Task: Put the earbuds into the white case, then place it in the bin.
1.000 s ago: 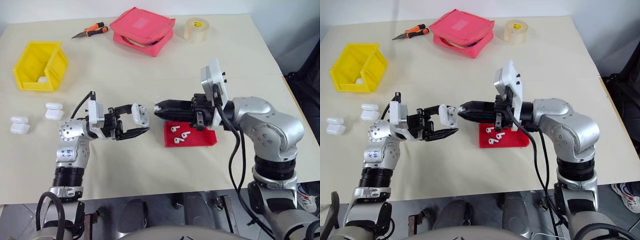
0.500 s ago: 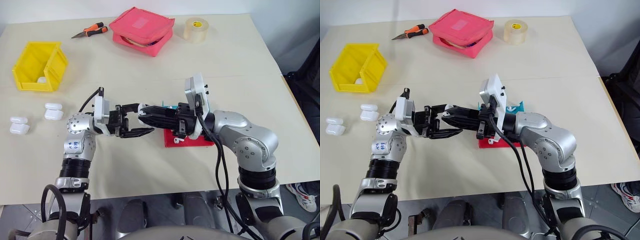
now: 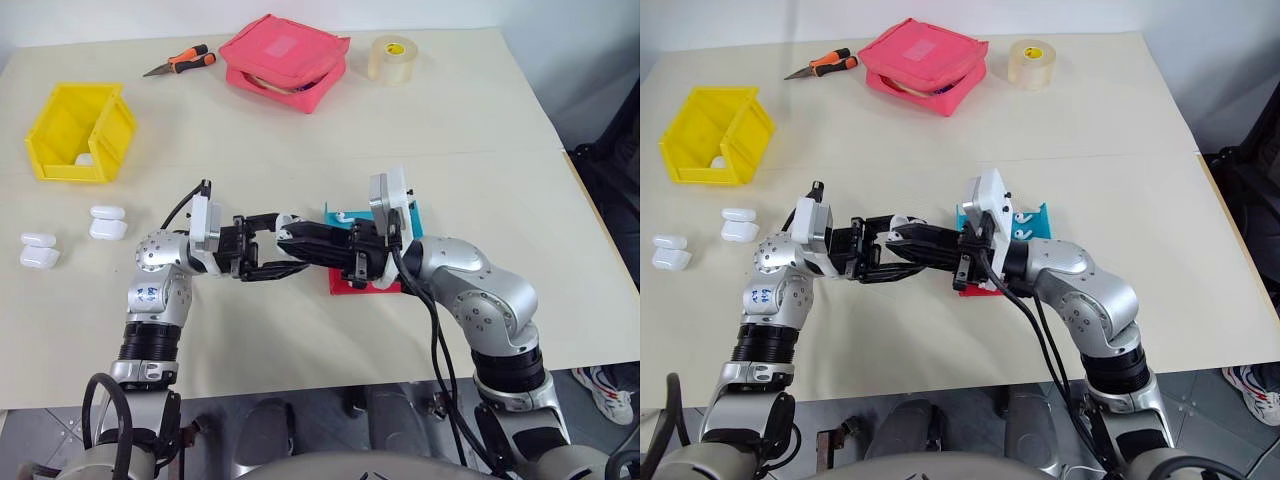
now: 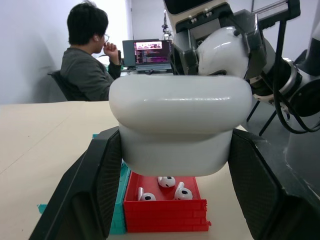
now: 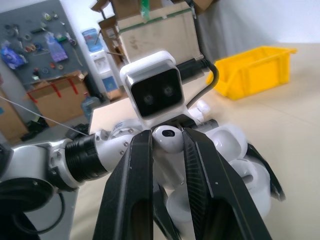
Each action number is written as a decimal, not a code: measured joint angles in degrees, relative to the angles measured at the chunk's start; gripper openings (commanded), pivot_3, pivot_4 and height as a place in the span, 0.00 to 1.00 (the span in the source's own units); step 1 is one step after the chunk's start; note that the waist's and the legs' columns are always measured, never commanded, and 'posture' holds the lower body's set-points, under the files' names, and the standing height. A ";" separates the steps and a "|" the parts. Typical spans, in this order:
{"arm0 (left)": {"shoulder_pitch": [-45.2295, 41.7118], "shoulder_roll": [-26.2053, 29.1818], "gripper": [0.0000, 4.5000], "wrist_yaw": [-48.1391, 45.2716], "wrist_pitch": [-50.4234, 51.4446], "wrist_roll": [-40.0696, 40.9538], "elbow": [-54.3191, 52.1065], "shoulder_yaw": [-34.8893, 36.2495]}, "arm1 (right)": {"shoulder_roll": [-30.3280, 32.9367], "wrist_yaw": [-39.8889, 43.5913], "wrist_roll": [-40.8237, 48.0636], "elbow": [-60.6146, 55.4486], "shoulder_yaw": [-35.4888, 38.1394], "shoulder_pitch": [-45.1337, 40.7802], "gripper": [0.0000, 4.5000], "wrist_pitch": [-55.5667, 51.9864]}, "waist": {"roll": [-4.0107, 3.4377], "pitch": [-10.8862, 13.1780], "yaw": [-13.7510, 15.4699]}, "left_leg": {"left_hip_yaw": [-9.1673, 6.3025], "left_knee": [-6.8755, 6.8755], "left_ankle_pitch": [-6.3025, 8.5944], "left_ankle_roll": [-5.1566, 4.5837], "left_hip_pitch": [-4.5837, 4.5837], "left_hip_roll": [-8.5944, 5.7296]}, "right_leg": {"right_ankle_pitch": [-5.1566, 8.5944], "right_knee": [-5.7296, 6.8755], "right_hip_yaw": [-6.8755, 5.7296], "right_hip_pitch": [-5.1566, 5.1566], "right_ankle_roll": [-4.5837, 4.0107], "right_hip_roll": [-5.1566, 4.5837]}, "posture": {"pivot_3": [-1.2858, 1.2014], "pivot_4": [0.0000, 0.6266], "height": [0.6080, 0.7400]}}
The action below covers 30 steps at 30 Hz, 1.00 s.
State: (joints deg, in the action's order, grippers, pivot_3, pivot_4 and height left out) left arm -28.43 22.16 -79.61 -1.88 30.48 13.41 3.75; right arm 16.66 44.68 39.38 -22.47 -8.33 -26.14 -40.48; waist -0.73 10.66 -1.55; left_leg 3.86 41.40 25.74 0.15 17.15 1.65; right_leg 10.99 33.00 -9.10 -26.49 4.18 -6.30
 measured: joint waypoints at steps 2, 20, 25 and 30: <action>0.08 -0.31 0.62 0.14 0.08 -0.01 0.00 -0.02 | 0.23 0.03 -0.02 -0.02 -0.21 0.35 0.11 0.64 | 0.00 0.00 -0.03 | 0.01 0.00 0.00 0.00 -0.01 0.01 | 0.00 0.00 0.00 0.00 0.00 0.01 | 0.52 0.24 1.00; 2.00 -1.29 0.62 2.16 0.13 -0.23 -1.39 -0.93 | 6.07 -0.24 -1.18 -1.60 -2.48 1.04 0.11 4.23 | 0.00 0.00 0.08 | 0.00 -0.01 0.00 -0.01 0.00 0.01 | 0.00 -0.01 0.01 0.00 0.00 0.00 | 0.52 0.24 1.00; 2.04 -1.48 0.62 2.75 -0.21 -0.51 -1.40 -1.04 | 7.45 -0.35 -1.18 -1.72 -2.74 0.26 0.11 4.01 | 0.00 0.00 0.11 | 0.00 -0.01 0.00 -0.01 0.00 0.01 | 0.00 -0.01 0.01 0.00 0.00 -0.01 | 0.52 0.24 1.00; 2.18 -1.72 0.62 3.04 -1.42 -1.19 -1.39 -1.03 | 7.73 -0.94 -1.08 -2.10 -2.78 0.30 0.11 3.30 | 0.00 0.00 0.09 | 0.00 -0.01 0.00 -0.01 0.00 0.01 | 0.00 -0.01 0.00 0.00 0.00 0.00 | 0.52 0.24 1.00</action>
State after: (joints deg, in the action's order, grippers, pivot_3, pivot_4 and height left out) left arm -26.25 20.44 -76.57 -3.31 29.29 12.02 2.72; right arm 24.39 43.74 38.30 -24.57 -11.11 -25.84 -37.17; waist -0.73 10.66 -1.46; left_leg 3.86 41.40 25.74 0.14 17.15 1.66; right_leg 10.99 32.99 -9.09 -26.49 4.18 -6.31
